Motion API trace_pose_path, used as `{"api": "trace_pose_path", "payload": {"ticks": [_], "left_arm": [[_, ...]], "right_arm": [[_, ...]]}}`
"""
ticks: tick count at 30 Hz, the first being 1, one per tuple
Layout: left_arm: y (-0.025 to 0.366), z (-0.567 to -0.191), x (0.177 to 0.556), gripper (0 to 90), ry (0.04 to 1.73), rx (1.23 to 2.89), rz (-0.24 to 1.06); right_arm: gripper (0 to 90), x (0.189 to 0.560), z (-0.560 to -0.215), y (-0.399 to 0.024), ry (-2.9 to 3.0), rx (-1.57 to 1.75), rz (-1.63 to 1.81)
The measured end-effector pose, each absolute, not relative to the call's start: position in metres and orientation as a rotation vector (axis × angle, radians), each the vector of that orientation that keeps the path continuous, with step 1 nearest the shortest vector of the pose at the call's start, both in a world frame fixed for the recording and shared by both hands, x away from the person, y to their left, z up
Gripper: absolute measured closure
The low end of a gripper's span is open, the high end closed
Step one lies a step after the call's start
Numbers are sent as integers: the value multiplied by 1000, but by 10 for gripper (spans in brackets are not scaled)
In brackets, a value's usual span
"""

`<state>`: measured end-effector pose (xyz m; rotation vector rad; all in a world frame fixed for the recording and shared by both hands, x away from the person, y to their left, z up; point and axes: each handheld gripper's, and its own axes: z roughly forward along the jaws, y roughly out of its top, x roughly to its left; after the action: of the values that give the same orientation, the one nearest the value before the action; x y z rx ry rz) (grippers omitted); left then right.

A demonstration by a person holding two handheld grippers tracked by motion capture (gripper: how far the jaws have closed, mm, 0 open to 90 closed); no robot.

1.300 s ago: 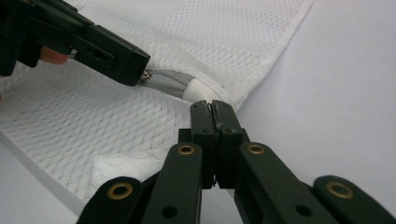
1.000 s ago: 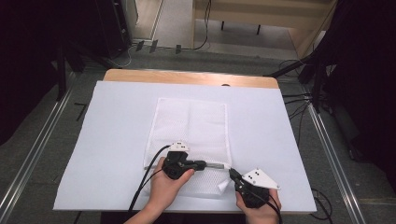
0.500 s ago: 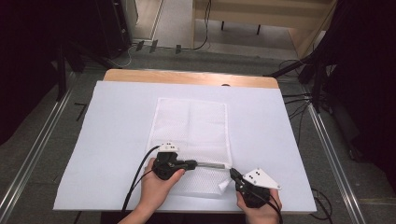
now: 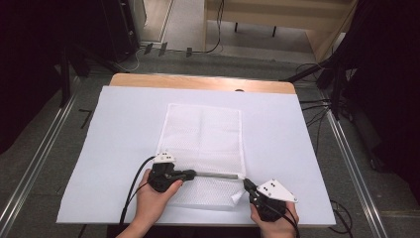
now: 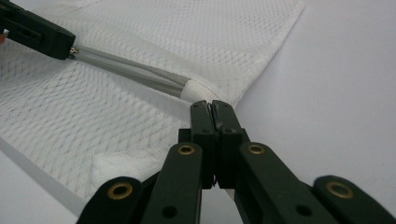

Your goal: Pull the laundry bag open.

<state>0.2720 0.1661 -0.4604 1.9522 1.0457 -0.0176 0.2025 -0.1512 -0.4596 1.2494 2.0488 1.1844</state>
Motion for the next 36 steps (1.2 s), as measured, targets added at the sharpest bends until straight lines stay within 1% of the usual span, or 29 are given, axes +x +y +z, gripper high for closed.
{"api": "trace_pose_path", "payload": {"ticks": [7, 18, 23, 30, 36], "left_arm": [[183, -459, 267, 875, 1056, 1971, 32], [218, -461, 264, 875, 1106, 1965, 72], [228, -461, 262, 875, 1118, 1967, 90], [248, -459, 259, 874, 1146, 1941, 98], [255, -458, 256, 874, 1142, 1946, 102]], "right_arm": [[900, 201, -457, -150, 2038, 1238, 1197], [900, 201, -456, -150, 2034, 1242, 1197], [900, 201, -457, -150, 2037, 1240, 1192], [900, 203, -458, -151, 2035, 1249, 1185], [900, 203, -458, -150, 2042, 1250, 1174]]}}
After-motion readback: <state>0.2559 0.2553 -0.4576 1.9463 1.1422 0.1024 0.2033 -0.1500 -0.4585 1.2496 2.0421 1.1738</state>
